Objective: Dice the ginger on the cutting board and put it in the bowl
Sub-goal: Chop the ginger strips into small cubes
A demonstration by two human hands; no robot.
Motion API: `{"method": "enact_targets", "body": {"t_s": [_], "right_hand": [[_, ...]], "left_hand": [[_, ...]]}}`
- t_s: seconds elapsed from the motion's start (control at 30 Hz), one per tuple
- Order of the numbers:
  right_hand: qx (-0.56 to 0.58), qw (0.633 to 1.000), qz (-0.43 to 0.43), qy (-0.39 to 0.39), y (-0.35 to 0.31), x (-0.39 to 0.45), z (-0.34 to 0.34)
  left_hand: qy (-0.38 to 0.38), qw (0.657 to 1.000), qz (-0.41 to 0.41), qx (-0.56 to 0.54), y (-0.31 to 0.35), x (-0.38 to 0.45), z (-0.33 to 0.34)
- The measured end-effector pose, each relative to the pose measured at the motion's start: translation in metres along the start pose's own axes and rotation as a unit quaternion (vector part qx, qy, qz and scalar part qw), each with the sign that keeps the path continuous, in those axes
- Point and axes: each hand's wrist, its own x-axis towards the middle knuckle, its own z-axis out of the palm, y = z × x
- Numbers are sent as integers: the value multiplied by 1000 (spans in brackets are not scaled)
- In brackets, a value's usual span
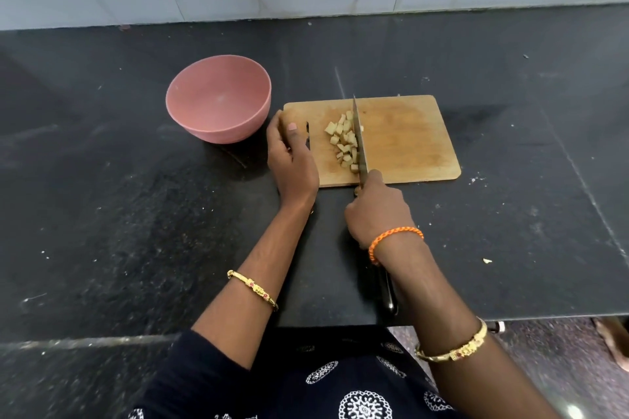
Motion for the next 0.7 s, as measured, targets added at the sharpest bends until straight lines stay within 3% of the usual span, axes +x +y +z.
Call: {"method": "enact_targets", "body": {"t_s": [0.1, 0.2, 0.27, 0.33, 0.4, 0.5, 0.7], "right_hand": [[43, 999, -16, 6, 15, 8, -12], [62, 997, -37, 41, 34, 16, -24], [76, 994, -40, 65, 43, 18, -27], [86, 993, -37, 76, 48, 20, -28], [94, 992, -36, 75, 49, 22, -27], [104, 991, -41, 70, 49, 23, -25], [111, 991, -44, 57, 54, 23, -22]], "left_hand": [[0, 1000, -23, -17, 15, -5, -5], [-122, 987, -19, 103, 30, -11, -15], [-257, 927, 16, 275, 33, -19, -19], [-314, 850, 78, 415, 35, -30, -17], [-315, 805, 146, 481, 34, -40, -11], [-277, 793, 202, 504, 29, -51, -1], [-198, 776, 147, 581, 36, -60, 8]]}}
